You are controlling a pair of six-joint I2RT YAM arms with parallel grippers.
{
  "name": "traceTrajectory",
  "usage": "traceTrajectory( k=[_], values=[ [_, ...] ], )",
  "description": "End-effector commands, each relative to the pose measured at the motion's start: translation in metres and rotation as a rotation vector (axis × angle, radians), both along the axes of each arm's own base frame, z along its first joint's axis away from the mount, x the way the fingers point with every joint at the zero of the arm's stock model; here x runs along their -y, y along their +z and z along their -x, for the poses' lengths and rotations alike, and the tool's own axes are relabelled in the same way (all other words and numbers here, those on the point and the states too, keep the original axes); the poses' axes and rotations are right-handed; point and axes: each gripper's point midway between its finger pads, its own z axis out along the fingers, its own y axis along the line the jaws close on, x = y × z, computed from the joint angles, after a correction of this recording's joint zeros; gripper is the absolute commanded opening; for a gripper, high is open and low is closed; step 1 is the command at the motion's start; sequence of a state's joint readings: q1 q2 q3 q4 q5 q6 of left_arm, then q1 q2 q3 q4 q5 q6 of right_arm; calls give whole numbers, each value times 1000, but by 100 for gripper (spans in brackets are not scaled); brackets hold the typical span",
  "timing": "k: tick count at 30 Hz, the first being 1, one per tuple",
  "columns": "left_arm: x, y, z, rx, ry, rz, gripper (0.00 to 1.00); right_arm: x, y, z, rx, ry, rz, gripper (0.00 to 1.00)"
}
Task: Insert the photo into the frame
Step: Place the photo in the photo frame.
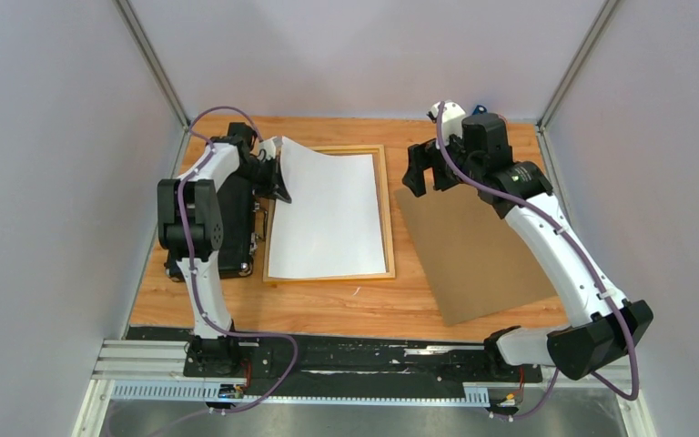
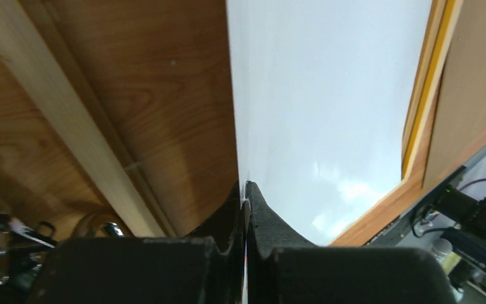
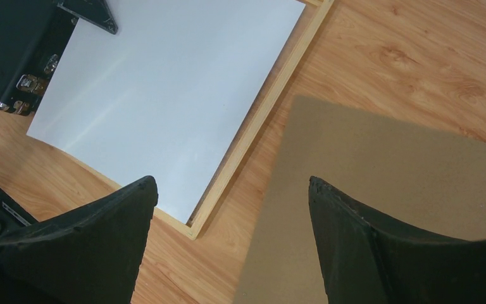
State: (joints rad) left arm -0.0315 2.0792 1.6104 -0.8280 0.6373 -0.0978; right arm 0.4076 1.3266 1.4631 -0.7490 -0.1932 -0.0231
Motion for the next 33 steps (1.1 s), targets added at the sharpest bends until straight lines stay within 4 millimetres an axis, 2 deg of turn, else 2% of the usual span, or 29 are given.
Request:
traceTrajectory(
  k=[1,7,21,33],
  values=[
    [-15,-2,-15,56,-51,-103,0,-2,12,-2,37,1,-43,87],
    [-10,-1,-24,73,-25,-84,0,-2,10,-1,33,4,-45,87],
    [18,-3,-35,87,-27,-43,0,1,9,-1,31,0,-49,87],
    [19,-2,-42,110,-23,-88,0,4,7,-1,27,-4,-54,87]
  ],
)
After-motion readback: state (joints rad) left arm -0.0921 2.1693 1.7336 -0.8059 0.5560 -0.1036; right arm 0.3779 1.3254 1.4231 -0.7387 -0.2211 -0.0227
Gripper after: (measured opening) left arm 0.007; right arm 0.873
